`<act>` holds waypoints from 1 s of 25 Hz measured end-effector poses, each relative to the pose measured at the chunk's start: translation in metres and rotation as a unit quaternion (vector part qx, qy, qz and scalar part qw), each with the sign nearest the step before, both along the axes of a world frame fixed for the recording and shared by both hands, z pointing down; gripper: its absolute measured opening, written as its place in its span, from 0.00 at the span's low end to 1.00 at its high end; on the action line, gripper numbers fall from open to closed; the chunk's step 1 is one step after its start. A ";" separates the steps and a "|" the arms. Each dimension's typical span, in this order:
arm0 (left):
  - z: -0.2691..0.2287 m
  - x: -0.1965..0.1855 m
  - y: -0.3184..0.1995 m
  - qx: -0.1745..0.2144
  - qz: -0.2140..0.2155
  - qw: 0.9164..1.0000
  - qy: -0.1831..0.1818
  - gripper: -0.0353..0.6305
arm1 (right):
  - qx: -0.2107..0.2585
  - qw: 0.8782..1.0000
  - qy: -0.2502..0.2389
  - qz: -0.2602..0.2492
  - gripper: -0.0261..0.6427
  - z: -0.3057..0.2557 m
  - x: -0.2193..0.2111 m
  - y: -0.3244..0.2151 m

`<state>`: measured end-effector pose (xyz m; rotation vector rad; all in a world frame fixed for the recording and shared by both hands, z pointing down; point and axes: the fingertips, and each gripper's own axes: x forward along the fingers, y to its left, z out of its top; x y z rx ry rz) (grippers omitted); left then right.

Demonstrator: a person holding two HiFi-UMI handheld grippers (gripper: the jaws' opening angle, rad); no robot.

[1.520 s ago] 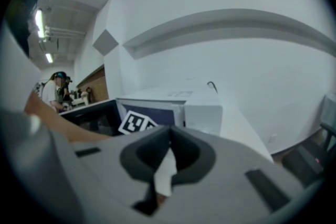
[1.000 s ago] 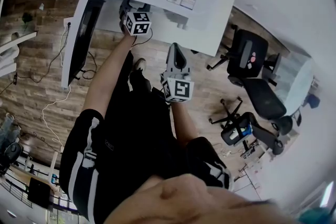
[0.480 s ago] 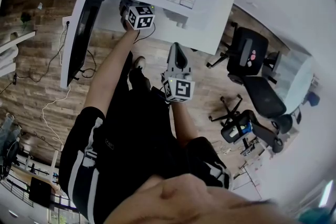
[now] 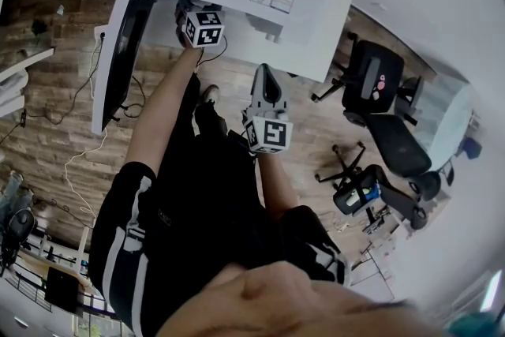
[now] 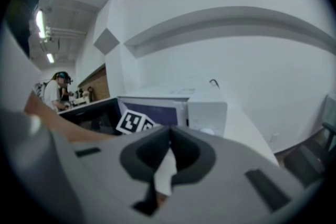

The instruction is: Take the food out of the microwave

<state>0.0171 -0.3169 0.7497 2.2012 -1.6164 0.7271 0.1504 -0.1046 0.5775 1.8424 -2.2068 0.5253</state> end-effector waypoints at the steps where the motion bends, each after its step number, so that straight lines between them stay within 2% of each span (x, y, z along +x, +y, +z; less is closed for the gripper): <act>1: -0.001 -0.002 0.001 0.000 0.002 1.000 0.000 0.56 | 0.001 1.000 0.000 0.000 0.08 -0.001 -0.001 0.000; 15: -0.010 -0.019 0.016 0.010 0.012 1.000 0.017 0.56 | 0.002 1.000 0.001 -0.008 0.08 0.001 -0.005 0.001; 20: -0.018 -0.023 0.026 0.013 0.006 0.999 0.038 0.56 | 0.004 1.000 -0.001 -0.009 0.08 -0.001 -0.006 0.002; 25: -0.024 -0.024 0.044 0.015 0.008 0.999 0.044 0.56 | 0.014 1.000 -0.001 -0.012 0.08 -0.006 -0.006 0.004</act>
